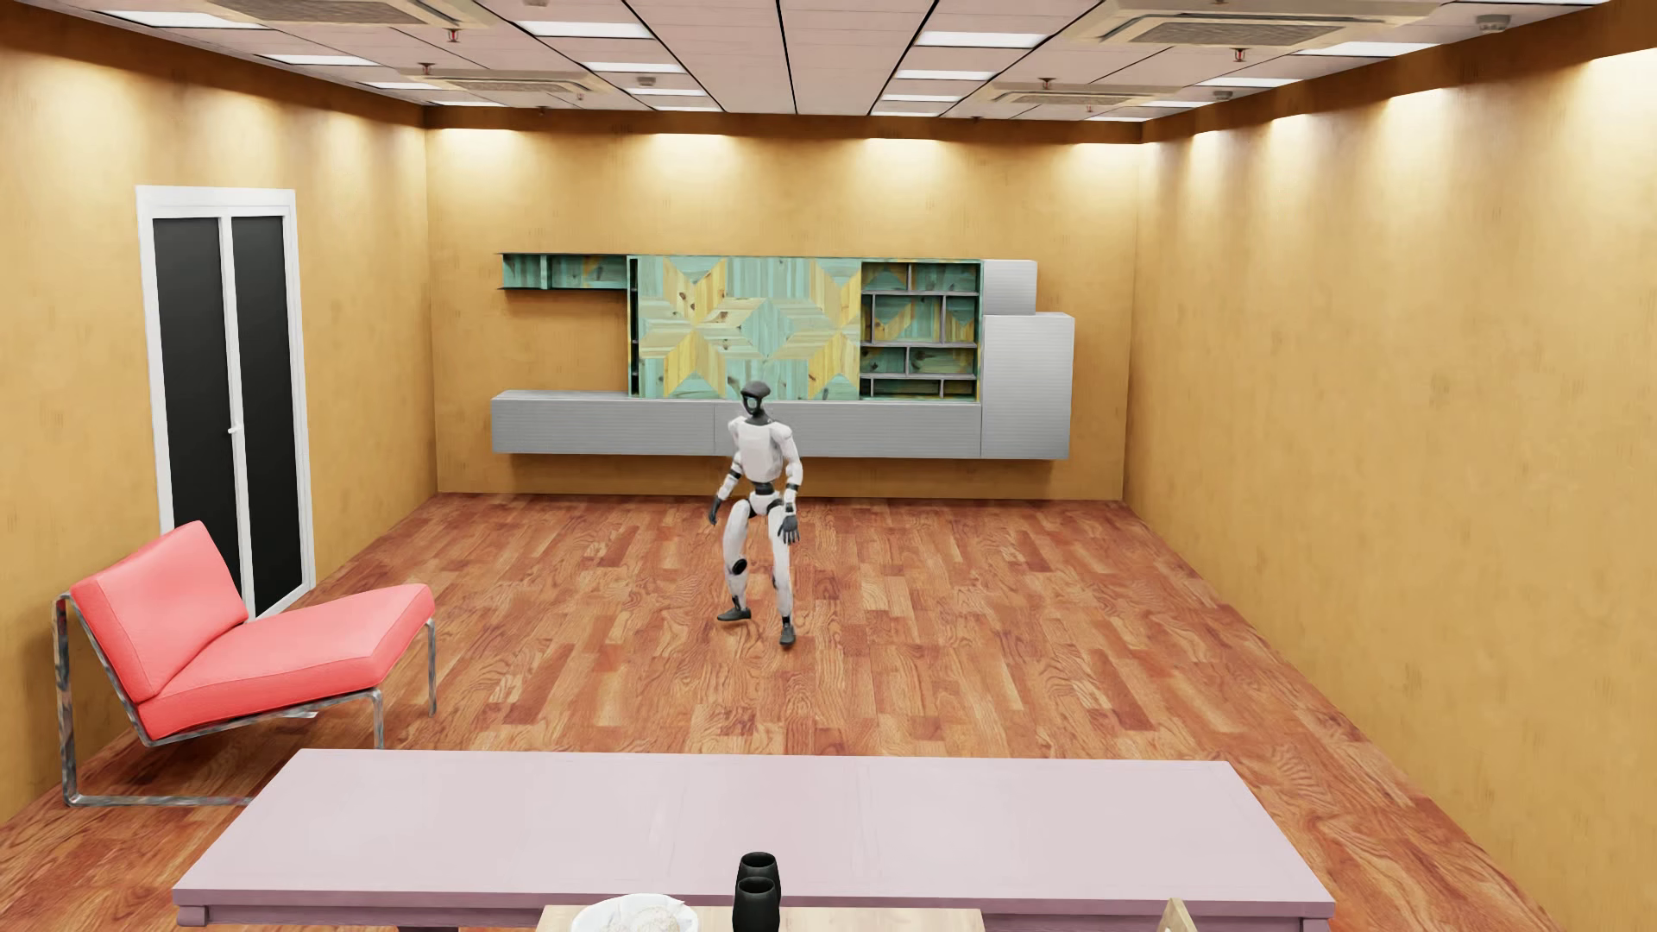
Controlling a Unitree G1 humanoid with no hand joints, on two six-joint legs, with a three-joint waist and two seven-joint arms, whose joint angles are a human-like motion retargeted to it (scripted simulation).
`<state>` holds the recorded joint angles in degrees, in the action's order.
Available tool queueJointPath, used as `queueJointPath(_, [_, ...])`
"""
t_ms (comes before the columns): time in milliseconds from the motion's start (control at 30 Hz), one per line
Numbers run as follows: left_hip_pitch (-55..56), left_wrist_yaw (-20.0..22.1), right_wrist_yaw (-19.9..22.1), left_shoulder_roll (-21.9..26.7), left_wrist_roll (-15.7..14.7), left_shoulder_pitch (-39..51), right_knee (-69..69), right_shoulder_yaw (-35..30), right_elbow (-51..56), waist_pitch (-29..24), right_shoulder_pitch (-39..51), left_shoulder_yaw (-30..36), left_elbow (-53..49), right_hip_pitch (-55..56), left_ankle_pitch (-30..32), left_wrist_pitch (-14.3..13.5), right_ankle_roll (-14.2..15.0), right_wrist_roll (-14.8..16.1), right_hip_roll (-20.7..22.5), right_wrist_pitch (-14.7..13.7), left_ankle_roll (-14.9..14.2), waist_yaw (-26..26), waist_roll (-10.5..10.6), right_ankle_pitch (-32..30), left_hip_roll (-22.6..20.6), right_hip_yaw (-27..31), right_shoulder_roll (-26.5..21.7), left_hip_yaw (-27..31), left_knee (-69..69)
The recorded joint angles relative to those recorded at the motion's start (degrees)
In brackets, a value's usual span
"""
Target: Approach the table
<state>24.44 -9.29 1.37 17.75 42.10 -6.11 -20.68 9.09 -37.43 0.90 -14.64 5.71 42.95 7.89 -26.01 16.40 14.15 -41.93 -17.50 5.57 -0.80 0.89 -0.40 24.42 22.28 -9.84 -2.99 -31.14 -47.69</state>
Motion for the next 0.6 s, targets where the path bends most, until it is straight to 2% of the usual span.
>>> queueJointPath(67, [-0.4, 5.4, 0.6, -0.3, 0.0, 1.3, -7.8, 1.0, 1.6, -0.1, -2.0, -2.5, -9.6, 1.4, -4.8, -1.9, -0.4, 0.6, -5.3, 0.5, 1.0, -0.9, 0.2, -3.3, -6.5, -2.3, -0.6, 2.6, 1.0])
queueJointPath(100, [-1.2, 7.2, 1.2, -0.8, 0.3, 2.5, -15.2, 2.4, 2.4, -0.3, -3.3, -2.7, -14.4, 4.0, -5.9, -2.9, -4.0, 1.0, -8.6, 1.0, 1.8, -0.7, 0.1, -8.5, -10.3, -3.0, -0.5, 4.1, 2.6])
queueJointPath(133, [-2.5, 7.8, 1.9, -1.0, 0.8, 3.8, -23.8, 3.8, 2.9, -0.7, -4.7, -2.1, -18.8, 8.0, -6.3, -4.0, -13.9, 1.4, -11.7, 1.5, 2.6, -0.1, -0.1, -14.8, -13.8, -4.2, -0.1, 5.4, 4.8])
queueJointPath(167, [-4.3, 7.5, 2.2, -0.7, 1.2, 5.2, -32.5, 4.8, 3.3, -1.1, -6.1, -0.8, -22.9, 13.0, -6.5, -5.2, -21.5, 1.7, -13.0, 1.8, 3.1, 1.0, -0.4, -16.2, -17.0, -5.2, 0.4, 6.9, 7.5])
queueJointPath(200, [-6.8, 6.9, 1.8, 0.2, 1.3, 7.0, -41.1, 5.3, 3.6, -1.5, -7.5, 1.0, -26.2, 19.8, -6.3, -6.3, -23.4, 1.6, -8.2, 1.7, 3.5, 2.5, -0.4, -12.5, -19.7, -1.2, 0.9, 8.8, 10.9])
queueJointPath(233, [-9.5, 6.5, 1.0, 1.3, 1.1, 9.3, -46.8, 5.6, 4.0, -1.8, -9.0, 3.0, -28.5, 26.4, -5.9, -6.9, -19.5, 1.6, -1.4, 1.4, 3.7, 3.7, -0.1, -10.3, -21.7, 1.6, 1.7, 10.8, 14.7])
queueJointPath(267, [-12.3, 6.2, 0.0, 2.7, 0.7, 12.2, -47.6, 6.1, 4.4, -1.9, -10.6, 5.4, -29.5, 31.8, -5.7, -6.9, -13.6, 1.7, 4.3, 1.2, 3.9, 4.6, 0.2, -8.9, -23.1, 1.1, 2.7, 12.7, 18.3])
queueJointPath(300, [-15.1, 5.6, -1.0, 4.2, 0.5, 15.7, -44.5, 6.7, 4.8, -2.0, -12.2, 8.3, -29.2, 36.5, -6.0, -6.3, -8.9, 1.9, 9.4, 1.2, 4.0, 5.3, 0.6, -8.3, -24.2, -0.2, 3.8, 14.5, 21.2])
queueJointPath(333, [-17.9, 4.8, -1.5, 5.5, 0.9, 19.9, -38.0, 7.2, 5.3, -2.1, -13.9, 11.5, -27.9, 40.1, -6.9, -5.4, -5.4, 1.9, 13.6, 1.3, 4.1, 6.0, 1.0, -8.3, -25.0, -1.4, 4.9, 16.3, 23.1])
queueJointPath(367, [-20.7, 4.6, -1.6, 6.2, 1.5, 24.4, -28.8, 7.7, 5.6, -2.3, -15.5, 14.8, -25.4, 42.6, -8.0, -4.2, -3.2, 1.7, 16.9, 1.4, 4.2, 6.7, 1.3, -9.3, -25.5, -1.8, 6.1, 18.3, 24.5])
queueJointPath(400, [-23.5, 5.4, -1.4, 5.8, 1.8, 28.6, -18.1, 8.1, 5.5, -2.5, -17.0, 17.8, -21.7, 43.6, -8.8, -2.9, -3.2, 1.3, 19.0, 1.7, 4.2, 7.4, 1.6, -10.8, -25.8, -1.7, 7.3, 20.6, 25.5])
queueJointPath(433, [-26.5, 7.0, -1.4, 4.2, 1.2, 32.0, -9.0, 8.6, 4.8, -2.7, -18.5, 20.2, -16.5, 43.3, -8.6, -1.3, -4.7, 0.5, 19.9, 2.4, 4.1, 8.2, 1.9, -12.1, -25.8, -1.0, 8.4, 22.7, 25.8])
queueJointPath(467, [-29.4, 8.5, -2.0, 1.8, -0.4, 34.0, -5.3, 9.1, 3.8, -2.9, -20.0, 21.9, -10.1, 42.3, -6.6, 0.6, -8.6, -0.5, 19.8, 3.4, 3.8, 9.0, 2.3, -13.7, -25.5, -0.7, 9.3, 24.4, 24.7])
queueJointPath(500, [-31.2, 9.6, -2.9, -0.8, -2.6, 34.5, -7.9, 9.6, 2.4, -3.2, -21.1, 22.8, -3.4, 41.4, -1.8, 2.6, -13.9, -1.7, 19.3, 4.5, 3.3, 9.6, 2.7, -17.1, -24.7, -0.6, 10.0, 26.2, 21.3])
queueJointPath(533, [-30.9, 10.3, -3.9, -2.7, -4.8, 33.5, -13.0, 10.2, 0.8, -3.6, -21.6, 23.2, 2.6, 40.3, 6.7, 4.7, -18.1, -2.7, 18.3, 5.7, 1.3, 10.1, 3.1, -17.9, -23.6, -1.1, 10.4, 27.7, 14.4])
queueJointPath(567, [-27.8, 10.7, -4.7, -3.7, -6.9, 30.9, -17.8, 10.7, -0.9, -4.1, -21.1, 23.3, 7.2, 38.5, 17.4, 6.3, -20.0, -3.7, 17.7, 6.9, -3.9, 10.4, 3.3, -14.9, -22.5, -1.6, 10.3, 28.5, 3.8])
queueJointPath(600, [-22.3, 10.7, -5.6, -3.9, -8.6, 27.3, -20.5, 10.8, -2.3, -4.6, -19.7, 23.9, 10.5, 35.9, 26.8, 6.9, -20.8, -4.8, 17.7, 7.9, -8.4, 10.5, 3.5, -11.0, -20.8, -1.4, 9.5, 27.9, -8.9])
